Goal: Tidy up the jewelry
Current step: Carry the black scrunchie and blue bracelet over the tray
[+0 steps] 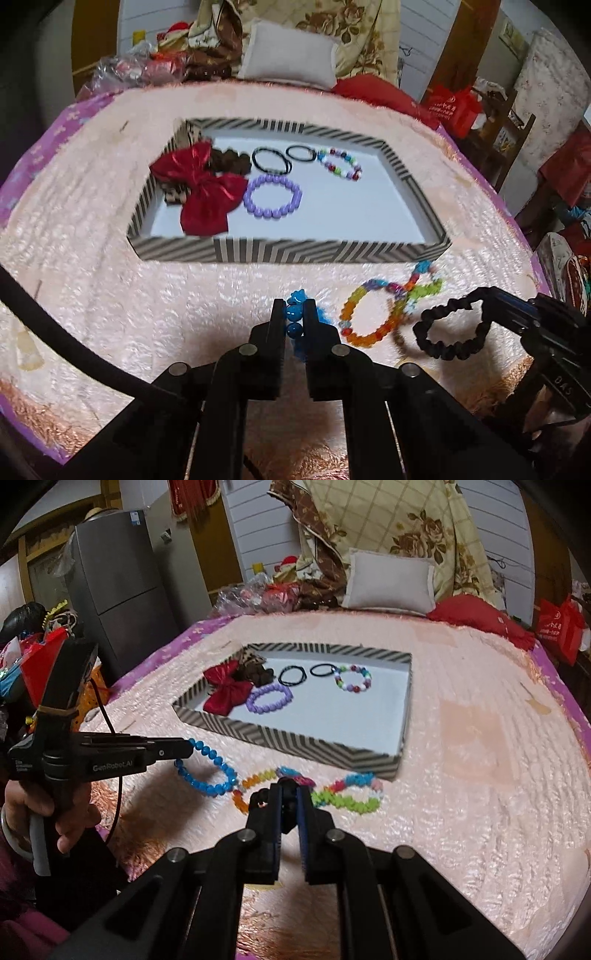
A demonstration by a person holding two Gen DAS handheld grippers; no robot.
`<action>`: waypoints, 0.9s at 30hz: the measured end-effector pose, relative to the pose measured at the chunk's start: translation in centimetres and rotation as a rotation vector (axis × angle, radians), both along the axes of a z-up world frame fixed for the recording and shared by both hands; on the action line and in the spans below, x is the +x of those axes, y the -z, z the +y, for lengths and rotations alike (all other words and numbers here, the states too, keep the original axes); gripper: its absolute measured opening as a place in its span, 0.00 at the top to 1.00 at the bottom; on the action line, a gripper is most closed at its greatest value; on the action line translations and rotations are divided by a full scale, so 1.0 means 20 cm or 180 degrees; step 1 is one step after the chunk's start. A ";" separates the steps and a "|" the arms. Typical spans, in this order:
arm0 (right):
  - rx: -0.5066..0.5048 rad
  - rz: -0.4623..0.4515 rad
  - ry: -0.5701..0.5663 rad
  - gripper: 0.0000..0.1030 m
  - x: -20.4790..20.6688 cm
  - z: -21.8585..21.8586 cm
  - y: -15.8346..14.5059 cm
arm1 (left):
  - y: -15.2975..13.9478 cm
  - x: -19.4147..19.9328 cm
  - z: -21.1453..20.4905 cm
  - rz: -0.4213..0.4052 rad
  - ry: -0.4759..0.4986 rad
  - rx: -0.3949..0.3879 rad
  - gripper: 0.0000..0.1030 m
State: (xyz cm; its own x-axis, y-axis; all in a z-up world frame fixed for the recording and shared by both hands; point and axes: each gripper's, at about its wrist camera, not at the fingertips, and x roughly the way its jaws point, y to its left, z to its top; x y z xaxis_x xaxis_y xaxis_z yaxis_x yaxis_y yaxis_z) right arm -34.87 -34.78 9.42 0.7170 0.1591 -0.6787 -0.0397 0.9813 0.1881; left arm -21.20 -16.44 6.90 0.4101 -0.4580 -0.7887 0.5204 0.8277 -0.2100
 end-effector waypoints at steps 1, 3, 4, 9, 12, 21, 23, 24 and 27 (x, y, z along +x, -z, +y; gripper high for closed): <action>0.0016 -0.0014 -0.0005 0.93 0.00 0.00 -0.01 | -0.02 0.00 0.01 -0.0020 -0.0011 -0.0018 0.93; 0.0033 -0.0029 -0.0006 0.93 0.01 0.00 -0.02 | -0.06 -0.01 0.02 -0.0060 -0.0026 -0.0049 0.93; 0.0031 -0.0037 -0.0005 0.93 0.01 0.00 -0.03 | -0.08 -0.01 0.02 -0.0087 -0.0030 -0.0055 0.93; 0.0032 -0.0102 0.0017 0.93 0.03 -0.02 -0.08 | -0.15 -0.01 0.03 -0.0188 -0.0056 -0.0037 0.93; 0.0029 -0.0129 0.0051 0.93 0.05 -0.03 -0.09 | -0.19 0.00 0.02 -0.0241 -0.0079 -0.0008 0.93; 0.0047 -0.0117 0.0142 0.92 0.10 -0.08 -0.09 | -0.25 0.01 -0.02 -0.0374 -0.0077 0.0060 0.93; 0.0035 -0.0107 0.0168 0.92 0.12 -0.09 -0.08 | -0.26 0.01 -0.03 -0.0391 -0.0073 0.0074 0.93; 0.0025 -0.0101 0.0178 0.92 0.13 -0.10 -0.08 | -0.26 0.02 -0.04 -0.0399 -0.0072 0.0084 0.93; 0.0033 -0.0084 0.0226 0.92 0.16 -0.13 -0.07 | -0.27 0.03 -0.06 -0.0422 -0.0076 0.0100 0.93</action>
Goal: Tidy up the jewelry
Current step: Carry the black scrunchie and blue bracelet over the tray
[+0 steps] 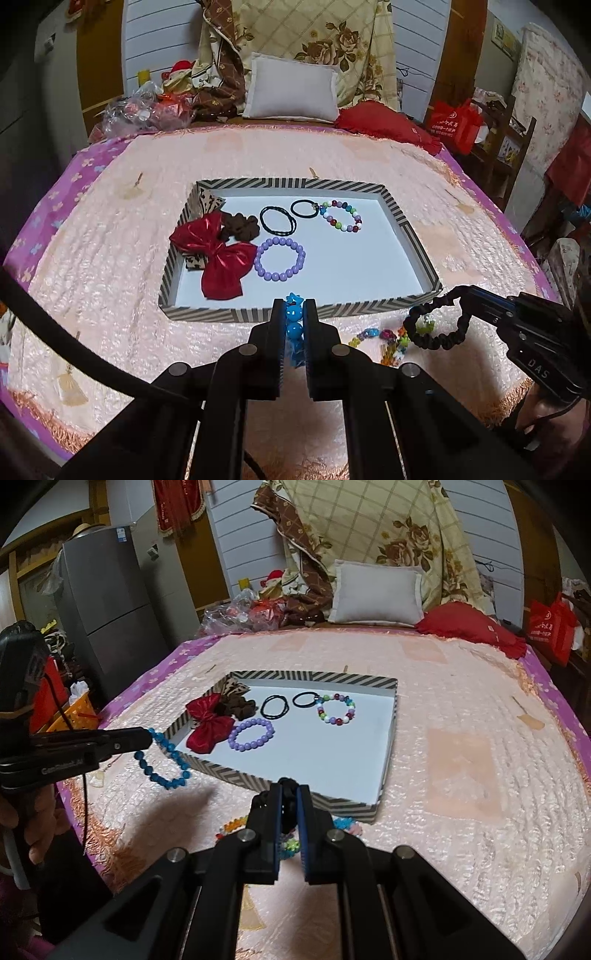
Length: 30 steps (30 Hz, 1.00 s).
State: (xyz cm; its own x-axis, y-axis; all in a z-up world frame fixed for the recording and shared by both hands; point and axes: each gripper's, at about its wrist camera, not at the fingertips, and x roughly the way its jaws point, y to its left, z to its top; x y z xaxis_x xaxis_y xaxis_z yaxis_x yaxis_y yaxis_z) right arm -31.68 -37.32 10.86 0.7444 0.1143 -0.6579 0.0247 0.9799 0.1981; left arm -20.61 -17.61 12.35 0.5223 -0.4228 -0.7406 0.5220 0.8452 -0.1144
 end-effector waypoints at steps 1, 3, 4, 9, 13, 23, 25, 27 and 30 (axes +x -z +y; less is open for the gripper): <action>0.0014 -0.0001 0.0015 0.92 0.01 -0.01 0.00 | -0.01 0.01 -0.01 -0.0015 0.0003 0.0005 0.93; 0.0045 -0.0003 0.0048 0.92 0.03 -0.03 0.00 | -0.02 0.01 -0.02 -0.0042 0.0010 0.0018 0.93; 0.0061 -0.0006 0.0061 0.92 0.04 -0.04 0.00 | -0.03 0.02 -0.03 -0.0058 0.0014 0.0027 0.93; 0.0090 -0.0020 0.0120 0.92 0.10 -0.08 -0.01 | -0.06 0.08 -0.09 -0.0112 0.0024 0.0068 0.93; 0.0055 0.0008 0.0158 0.92 0.18 -0.10 0.00 | -0.06 0.13 -0.16 -0.0122 0.0041 0.0106 0.93; 0.0121 0.0226 0.0257 0.92 0.42 -0.22 0.12 | 0.02 0.32 -0.40 0.0105 0.0163 0.0049 0.93; 0.0136 0.0280 0.0281 0.92 0.46 -0.25 0.15 | 0.06 0.36 -0.47 0.0228 0.0198 -0.0020 0.93; 0.0157 0.0329 0.0292 0.92 0.49 -0.27 0.19 | 0.10 0.41 -0.51 0.0389 0.0245 -0.0125 0.93; 0.0148 0.0432 0.0323 0.92 0.55 -0.29 0.25 | 0.16 0.49 -0.56 0.0573 0.0217 -0.0175 0.93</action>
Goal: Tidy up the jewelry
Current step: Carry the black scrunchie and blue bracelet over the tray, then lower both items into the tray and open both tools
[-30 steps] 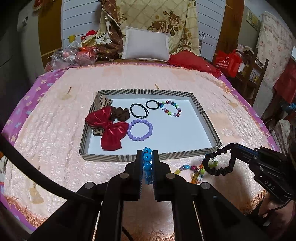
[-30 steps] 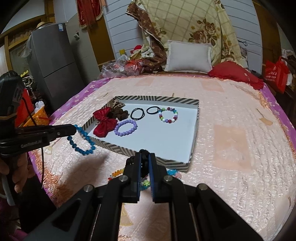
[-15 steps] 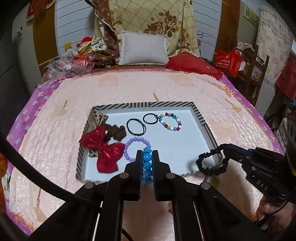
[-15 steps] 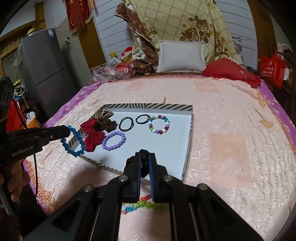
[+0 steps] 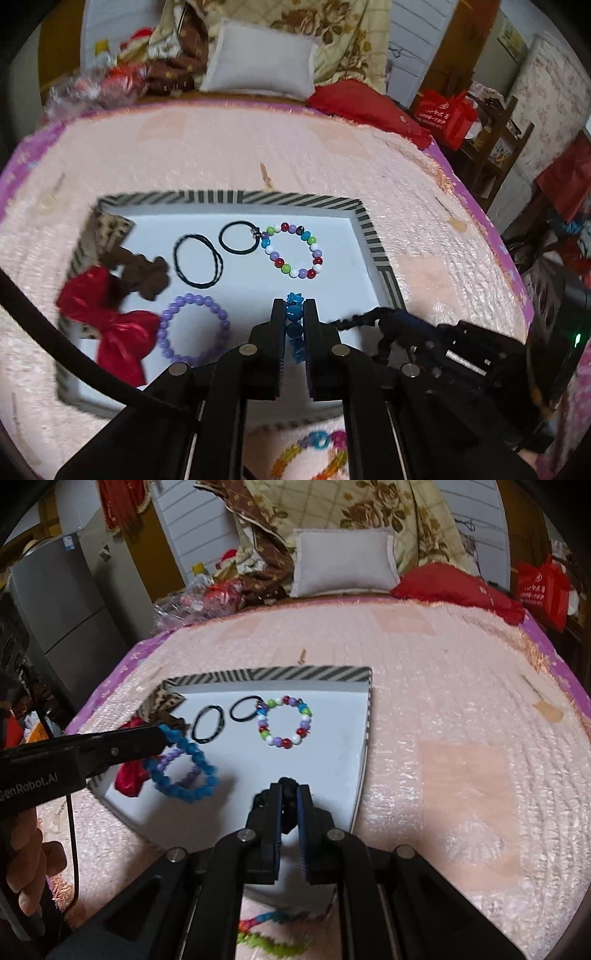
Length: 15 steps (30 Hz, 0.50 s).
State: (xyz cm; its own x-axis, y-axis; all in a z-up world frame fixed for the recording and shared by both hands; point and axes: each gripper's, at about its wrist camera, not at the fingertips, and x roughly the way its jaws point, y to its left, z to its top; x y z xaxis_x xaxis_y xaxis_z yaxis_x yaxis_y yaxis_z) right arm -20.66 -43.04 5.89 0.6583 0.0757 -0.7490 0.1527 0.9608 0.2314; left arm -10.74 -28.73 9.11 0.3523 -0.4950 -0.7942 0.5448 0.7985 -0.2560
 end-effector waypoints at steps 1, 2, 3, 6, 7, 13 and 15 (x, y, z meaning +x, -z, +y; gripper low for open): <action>-0.0004 0.0039 0.0006 0.92 0.02 0.00 0.03 | 0.04 0.04 -0.01 0.0058 -0.0053 0.0035 0.93; -0.0003 0.0057 0.0009 0.92 0.04 -0.01 0.04 | 0.06 0.07 -0.01 0.0082 -0.0106 0.0083 0.93; -0.0008 0.0080 0.0012 0.92 0.06 -0.01 0.06 | 0.08 0.10 0.00 0.0092 -0.0146 0.0134 0.93; -0.0056 0.0115 -0.0001 0.92 0.11 0.00 0.10 | 0.15 0.18 0.00 0.0081 -0.0251 0.0355 0.93; -0.0076 0.0127 -0.0007 0.92 0.13 0.00 0.11 | 0.17 0.19 -0.01 0.0076 -0.0265 0.0411 0.93; -0.0191 0.0190 0.0123 0.91 0.22 -0.02 0.13 | 0.23 0.24 0.03 0.0156 -0.0352 0.0437 0.88; -0.0150 0.0191 0.0095 0.85 0.22 -0.02 0.13 | 0.24 0.24 0.04 0.0115 -0.0348 0.0464 0.80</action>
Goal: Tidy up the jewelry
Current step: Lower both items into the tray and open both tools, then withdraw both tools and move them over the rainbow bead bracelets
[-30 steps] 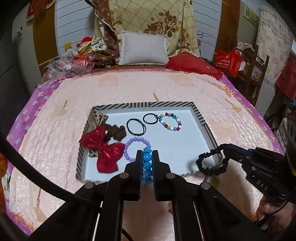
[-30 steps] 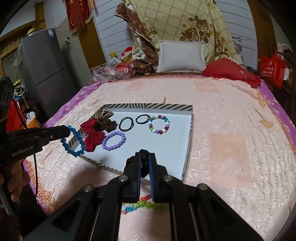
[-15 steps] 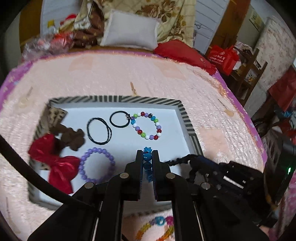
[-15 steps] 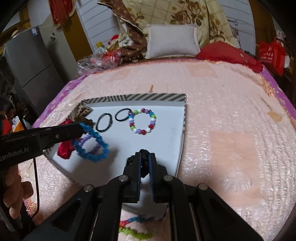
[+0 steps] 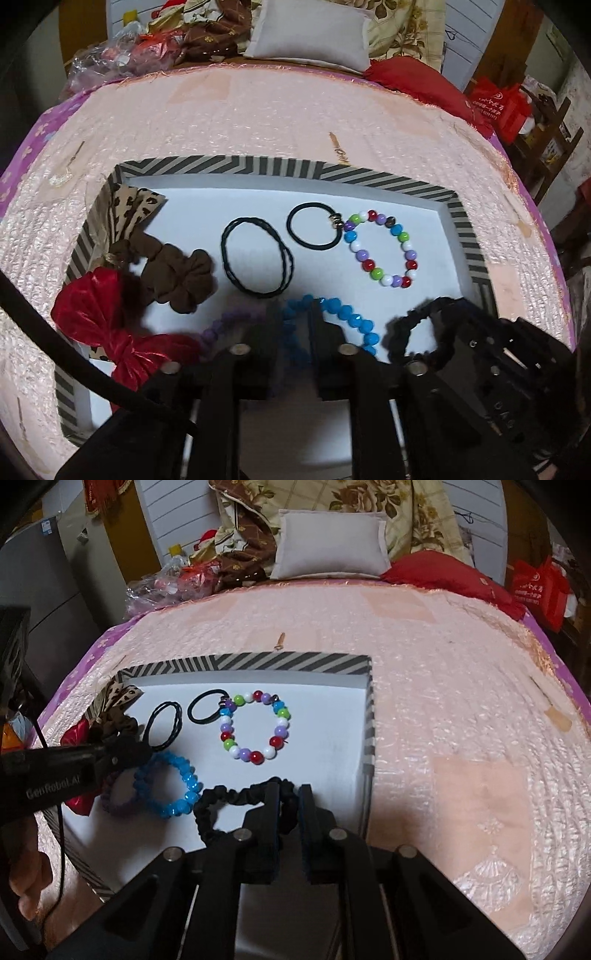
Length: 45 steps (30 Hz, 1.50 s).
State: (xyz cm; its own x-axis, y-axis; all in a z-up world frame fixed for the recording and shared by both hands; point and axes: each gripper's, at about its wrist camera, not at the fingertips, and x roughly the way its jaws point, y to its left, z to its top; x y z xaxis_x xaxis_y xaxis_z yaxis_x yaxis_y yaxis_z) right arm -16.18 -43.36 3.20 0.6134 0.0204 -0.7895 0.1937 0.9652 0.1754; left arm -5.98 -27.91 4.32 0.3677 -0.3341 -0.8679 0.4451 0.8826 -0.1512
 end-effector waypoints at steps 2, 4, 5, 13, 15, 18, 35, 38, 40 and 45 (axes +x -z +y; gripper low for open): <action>0.0022 -0.0041 -0.0041 0.75 -0.02 0.01 -0.01 | 0.01 -0.01 0.01 -0.0027 0.0005 0.0032 0.76; -0.0051 -0.0083 -0.0012 0.61 -0.05 0.03 -0.03 | 0.01 -0.04 0.03 -0.0049 0.0013 0.0054 0.75; -0.0082 -0.0105 0.0002 0.55 -0.06 0.04 -0.05 | 0.00 -0.05 0.04 -0.0073 0.0013 0.0063 0.75; -0.0058 -0.0323 0.0012 0.52 -0.28 0.09 -0.15 | -0.10 -0.22 0.16 -0.0404 -0.0093 0.0043 0.75; -0.0075 -0.0346 0.0010 0.48 -0.33 0.10 -0.17 | -0.12 -0.26 0.18 -0.0454 -0.0102 0.0032 0.75; -0.0073 -0.0386 0.0001 0.46 -0.43 0.13 -0.19 | -0.14 -0.34 0.21 -0.0545 -0.0100 0.0040 0.75; -0.0172 -0.0310 -0.0099 0.44 -0.81 0.26 -0.18 | -0.18 -0.74 0.35 -0.0783 -0.0057 0.0072 0.75; -0.0162 -0.0252 -0.0090 0.44 -0.84 0.26 -0.15 | -0.15 -0.77 0.37 -0.0739 -0.0047 0.0068 0.75; -0.0152 -0.0219 -0.0087 0.44 -0.86 0.26 -0.13 | -0.14 -0.79 0.40 -0.0672 -0.0059 0.0029 0.75; -0.0159 -0.0211 -0.0063 0.44 -0.91 0.25 -0.13 | -0.12 -0.82 0.44 -0.0620 -0.0104 -0.0002 0.75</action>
